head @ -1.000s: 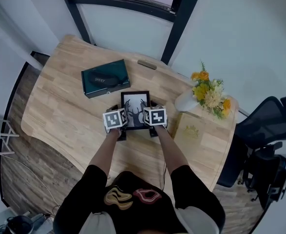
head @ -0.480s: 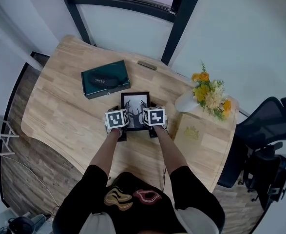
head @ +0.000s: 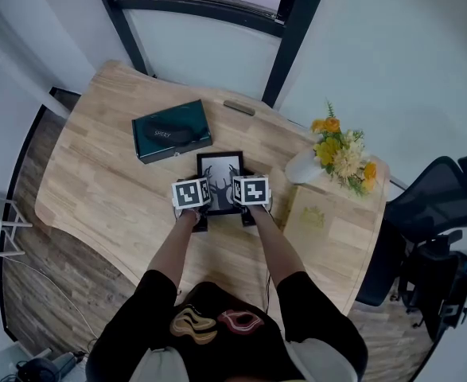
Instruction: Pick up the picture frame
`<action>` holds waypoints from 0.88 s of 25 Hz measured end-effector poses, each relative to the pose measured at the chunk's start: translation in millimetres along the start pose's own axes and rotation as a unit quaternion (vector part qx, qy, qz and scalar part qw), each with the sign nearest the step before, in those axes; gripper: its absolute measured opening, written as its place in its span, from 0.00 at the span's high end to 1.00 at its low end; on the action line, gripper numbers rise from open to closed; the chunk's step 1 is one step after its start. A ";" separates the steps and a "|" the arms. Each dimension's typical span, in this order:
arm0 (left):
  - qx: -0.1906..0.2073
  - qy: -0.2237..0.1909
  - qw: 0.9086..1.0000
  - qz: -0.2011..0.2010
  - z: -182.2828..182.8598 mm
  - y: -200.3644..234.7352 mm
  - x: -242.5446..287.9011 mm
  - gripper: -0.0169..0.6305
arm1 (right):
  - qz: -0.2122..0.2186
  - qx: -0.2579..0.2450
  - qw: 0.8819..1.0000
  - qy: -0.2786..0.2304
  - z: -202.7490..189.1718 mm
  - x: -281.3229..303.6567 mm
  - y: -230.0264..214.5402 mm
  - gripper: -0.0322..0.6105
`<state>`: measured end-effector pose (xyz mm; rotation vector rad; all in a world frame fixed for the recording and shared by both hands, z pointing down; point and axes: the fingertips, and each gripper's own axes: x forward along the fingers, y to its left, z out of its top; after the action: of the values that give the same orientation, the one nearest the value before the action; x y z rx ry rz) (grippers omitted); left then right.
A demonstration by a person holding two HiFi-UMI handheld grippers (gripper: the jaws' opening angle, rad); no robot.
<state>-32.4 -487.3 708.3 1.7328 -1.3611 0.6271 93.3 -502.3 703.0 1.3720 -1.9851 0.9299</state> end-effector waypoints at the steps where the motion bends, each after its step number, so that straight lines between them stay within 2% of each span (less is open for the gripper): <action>1: -0.009 0.001 1.000 -0.005 0.1 -1.0 0.2 0.79 | -0.001 0.003 1.000 0.000 0.1 -0.3 -0.2 0.68; 7: -0.038 0.004 0.999 -0.013 -0.7 1.8 -2.2 0.81 | -0.009 0.023 1.000 -0.002 -2.4 -3.9 -1.5 0.72; 10: -0.032 0.008 0.999 -0.007 0.9 2.1 -2.1 0.83 | -0.014 0.031 0.999 -0.005 -0.6 -3.9 -4.5 0.75; 15: -0.047 0.002 0.999 -0.009 -0.3 5.5 -5.1 0.85 | -0.016 0.029 0.999 -0.002 -0.9 -4.5 -3.3 0.77; 22: -0.042 -0.004 0.999 -0.011 5.1 4.4 -10.4 0.86 | -0.017 0.023 1.000 -0.011 7.4 -10.5 -0.8 0.78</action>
<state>-40.1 -486.3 698.7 1.6820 -1.3532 0.5430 97.1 -502.4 690.7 1.4428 -1.9605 0.9538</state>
